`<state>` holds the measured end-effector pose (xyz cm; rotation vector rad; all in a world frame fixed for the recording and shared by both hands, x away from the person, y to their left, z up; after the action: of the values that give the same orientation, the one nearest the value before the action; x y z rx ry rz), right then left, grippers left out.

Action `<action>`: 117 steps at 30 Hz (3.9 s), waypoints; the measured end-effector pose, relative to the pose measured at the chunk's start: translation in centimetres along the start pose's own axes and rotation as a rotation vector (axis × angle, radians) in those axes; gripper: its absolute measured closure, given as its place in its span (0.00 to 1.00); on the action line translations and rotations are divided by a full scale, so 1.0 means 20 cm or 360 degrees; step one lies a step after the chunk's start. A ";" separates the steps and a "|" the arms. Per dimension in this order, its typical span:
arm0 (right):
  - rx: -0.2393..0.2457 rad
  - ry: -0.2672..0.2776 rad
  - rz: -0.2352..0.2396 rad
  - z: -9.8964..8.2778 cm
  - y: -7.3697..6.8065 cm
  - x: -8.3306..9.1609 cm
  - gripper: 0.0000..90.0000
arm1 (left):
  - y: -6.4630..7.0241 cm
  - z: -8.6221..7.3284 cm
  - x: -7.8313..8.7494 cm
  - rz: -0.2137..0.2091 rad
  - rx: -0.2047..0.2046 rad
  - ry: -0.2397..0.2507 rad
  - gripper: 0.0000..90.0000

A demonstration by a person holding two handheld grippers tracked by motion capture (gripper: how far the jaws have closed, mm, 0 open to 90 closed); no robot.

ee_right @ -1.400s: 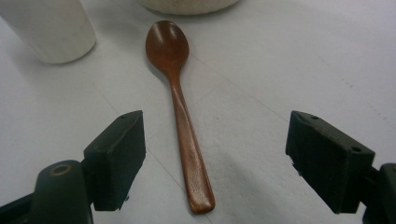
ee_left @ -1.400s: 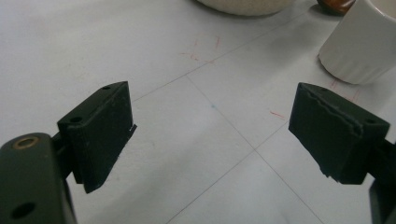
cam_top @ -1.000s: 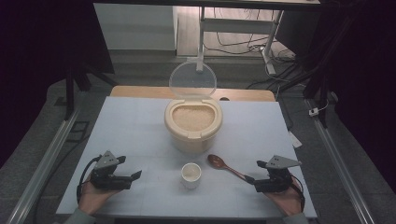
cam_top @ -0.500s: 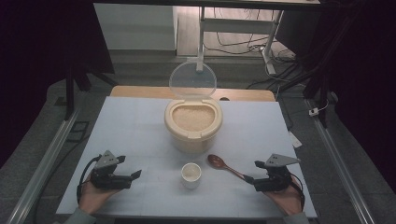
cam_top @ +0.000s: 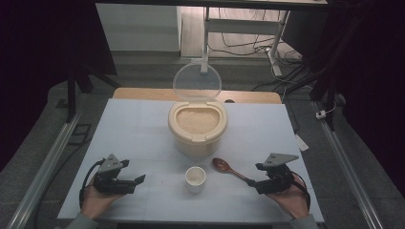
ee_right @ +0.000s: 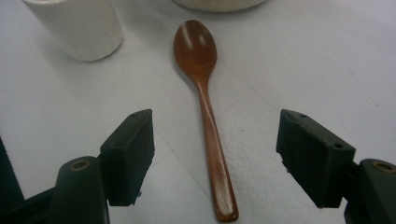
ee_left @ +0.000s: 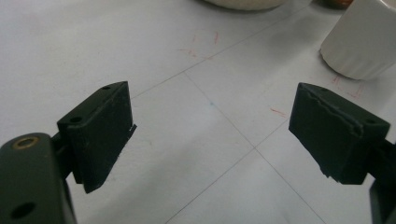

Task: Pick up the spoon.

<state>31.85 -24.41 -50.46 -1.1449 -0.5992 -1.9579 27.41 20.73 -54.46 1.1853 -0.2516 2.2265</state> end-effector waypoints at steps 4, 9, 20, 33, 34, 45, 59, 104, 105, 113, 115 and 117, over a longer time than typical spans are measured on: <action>0.0026 -0.0050 0.0014 0.03 0.00 0.00 0.31 | 0.00 0.00 -0.01 -0.0002 0.0002 -0.0014 0.15; 0.0062 -0.0136 0.0033 0.11 -0.01 0.00 0.31 | 0.00 0.00 -0.01 -0.0002 0.0007 -0.0018 0.15; 0.0139 -0.0242 0.0026 0.27 -0.02 0.01 0.34 | 0.00 -0.01 -0.02 -0.0010 0.0001 -0.0024 0.15; 0.0119 -0.0429 0.0064 0.20 0.00 -0.11 0.36 | 0.00 -0.02 -0.02 -0.0003 0.0001 -0.0025 0.15; 0.0116 -0.0446 0.0065 0.20 0.00 -0.12 0.37 | -0.01 -0.02 -0.02 -0.0003 0.0001 -0.0025 0.15; 0.0134 -0.0554 0.0074 0.18 -0.01 -0.21 0.43 | -0.01 -0.03 -0.04 -0.0002 -0.0007 -0.0042 0.15; 0.0106 -0.0779 0.0062 0.12 0.02 -0.24 0.62 | -0.01 -0.04 -0.05 0.0002 -0.0015 -0.0056 0.15; 0.0161 -0.0799 0.0007 0.14 0.02 -0.25 0.88 | -0.03 -0.05 -0.06 0.0015 -0.0009 -0.0089 0.15; 0.0160 -0.0792 0.0004 0.14 0.02 -0.24 0.88 | -0.03 -0.05 -0.06 0.0014 -0.0007 -0.0090 0.15; 0.0156 -0.0708 0.0056 0.14 0.02 -0.20 0.88 | -0.03 -0.05 -0.06 0.0017 -0.0008 -0.0091 0.15; 0.0149 -0.0683 0.0071 0.14 0.02 -0.19 0.88 | -0.03 -0.05 -0.06 0.0018 -0.0008 -0.0093 0.15; 0.0145 -0.0663 0.0084 0.14 0.02 -0.17 0.88 | -0.03 -0.05 -0.06 0.0018 -0.0008 -0.0094 0.15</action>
<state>34.63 -21.25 -52.12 -1.5068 -0.8546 -1.6363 27.61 21.09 -56.14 1.2509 -0.2883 2.2016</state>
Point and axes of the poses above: each handheld gripper's, and its own axes: x roughly backward along the jaws, z roughly out of its top, y roughly to its right, the point moved 5 cm from there along -x, roughly forward along the jaws, and after that the axes turned 15 degrees about -y, right-handed, at the moved point
